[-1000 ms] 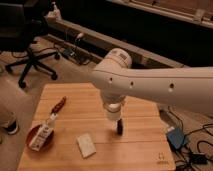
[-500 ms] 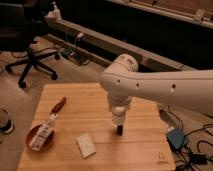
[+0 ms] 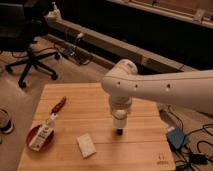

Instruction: Place the ceramic cup over the eraser

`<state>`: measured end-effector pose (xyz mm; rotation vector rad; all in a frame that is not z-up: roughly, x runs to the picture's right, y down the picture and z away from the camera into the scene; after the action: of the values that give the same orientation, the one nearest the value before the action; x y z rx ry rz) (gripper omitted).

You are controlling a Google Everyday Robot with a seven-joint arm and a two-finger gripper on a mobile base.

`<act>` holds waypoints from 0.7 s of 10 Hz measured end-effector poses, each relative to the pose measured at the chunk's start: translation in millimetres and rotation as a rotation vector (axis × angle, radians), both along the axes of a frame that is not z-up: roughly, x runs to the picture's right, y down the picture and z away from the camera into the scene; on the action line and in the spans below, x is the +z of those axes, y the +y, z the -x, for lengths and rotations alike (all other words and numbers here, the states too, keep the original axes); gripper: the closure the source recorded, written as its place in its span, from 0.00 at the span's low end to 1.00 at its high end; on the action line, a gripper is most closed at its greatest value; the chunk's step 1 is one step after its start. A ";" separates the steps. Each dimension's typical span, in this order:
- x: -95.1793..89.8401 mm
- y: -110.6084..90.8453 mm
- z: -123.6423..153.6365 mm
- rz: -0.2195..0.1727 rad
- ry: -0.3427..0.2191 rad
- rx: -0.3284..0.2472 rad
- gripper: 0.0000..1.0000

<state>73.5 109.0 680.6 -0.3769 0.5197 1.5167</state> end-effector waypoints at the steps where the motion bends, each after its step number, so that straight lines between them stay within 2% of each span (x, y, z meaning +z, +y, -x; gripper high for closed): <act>1: 4.9 2.2 1.9 0.007 -0.001 0.000 1.00; 7: 29.4 10.2 4.3 0.028 0.002 0.003 1.00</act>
<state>69.2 119.2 709.9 -0.3980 0.5425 1.5137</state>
